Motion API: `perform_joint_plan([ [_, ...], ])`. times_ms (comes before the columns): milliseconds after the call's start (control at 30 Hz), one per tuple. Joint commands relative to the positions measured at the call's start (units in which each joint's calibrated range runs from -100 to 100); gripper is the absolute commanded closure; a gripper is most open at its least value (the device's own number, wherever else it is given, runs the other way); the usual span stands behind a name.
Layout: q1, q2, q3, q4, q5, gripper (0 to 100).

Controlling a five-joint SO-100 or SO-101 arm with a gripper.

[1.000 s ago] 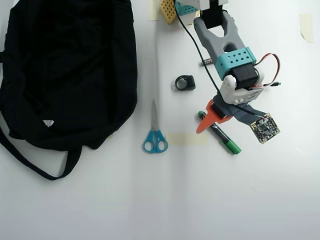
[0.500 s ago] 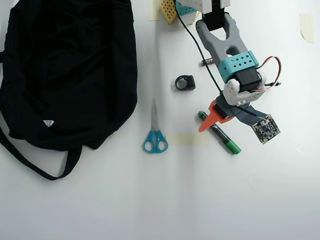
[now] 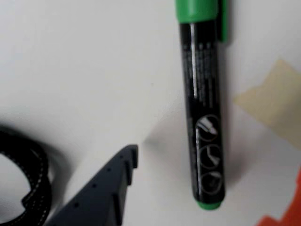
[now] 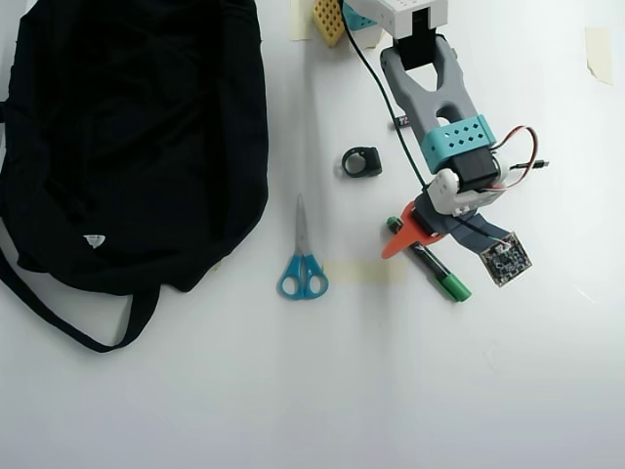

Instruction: Put the green marker into the black bag

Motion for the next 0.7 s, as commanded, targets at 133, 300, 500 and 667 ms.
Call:
perform_joint_plan([
  [133,0.44,1.60,-1.95,-2.79,0.30,58],
  [300,0.37,1.93,-1.95,-3.48,0.36,60],
  [500,1.12,2.01,-1.68,-5.46,2.24,70],
  [667,1.12,2.43,-1.33,-5.38,2.24,72],
])
